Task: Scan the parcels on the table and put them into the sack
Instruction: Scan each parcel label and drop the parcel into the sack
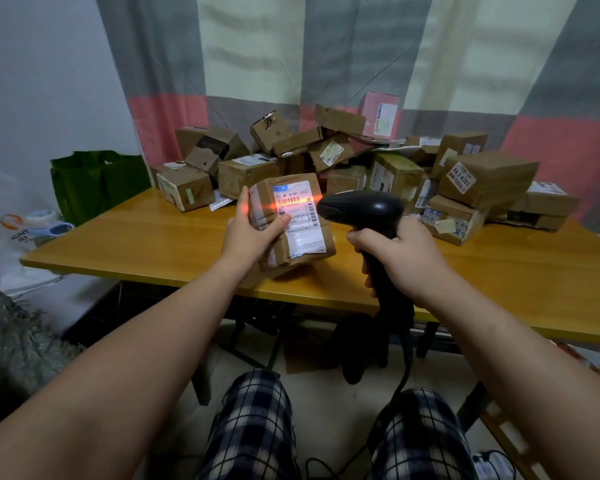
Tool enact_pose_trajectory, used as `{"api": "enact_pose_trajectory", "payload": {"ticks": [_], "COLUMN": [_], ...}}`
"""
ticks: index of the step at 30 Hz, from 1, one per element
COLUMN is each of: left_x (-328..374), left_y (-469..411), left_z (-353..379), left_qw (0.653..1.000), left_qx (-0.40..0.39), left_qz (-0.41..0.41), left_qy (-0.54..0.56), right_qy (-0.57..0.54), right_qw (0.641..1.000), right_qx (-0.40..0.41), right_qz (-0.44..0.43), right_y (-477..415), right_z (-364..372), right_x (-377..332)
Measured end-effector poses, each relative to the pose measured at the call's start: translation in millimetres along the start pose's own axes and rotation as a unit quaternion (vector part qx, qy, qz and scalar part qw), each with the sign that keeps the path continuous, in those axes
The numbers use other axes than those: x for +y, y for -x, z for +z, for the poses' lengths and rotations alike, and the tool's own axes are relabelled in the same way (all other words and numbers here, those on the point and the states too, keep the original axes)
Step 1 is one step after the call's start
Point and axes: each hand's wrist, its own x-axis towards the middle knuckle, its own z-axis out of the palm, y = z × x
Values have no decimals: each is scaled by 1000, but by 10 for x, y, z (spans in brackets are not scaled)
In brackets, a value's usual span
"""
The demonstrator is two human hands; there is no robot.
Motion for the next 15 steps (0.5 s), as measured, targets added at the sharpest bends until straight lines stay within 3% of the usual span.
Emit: {"api": "enact_pose_trajectory", "payload": {"ticks": [15], "left_x": [-79], "left_y": [204], "left_z": [-699], "left_qw": [986], "left_qx": [114], "left_qz": [77], "left_qy": [-95], "right_qy": [-61], "right_qw": [996], "right_qx": [-65], "right_qz": [-17], "right_y": [-126], "right_z": [549], "right_x": [-171]}}
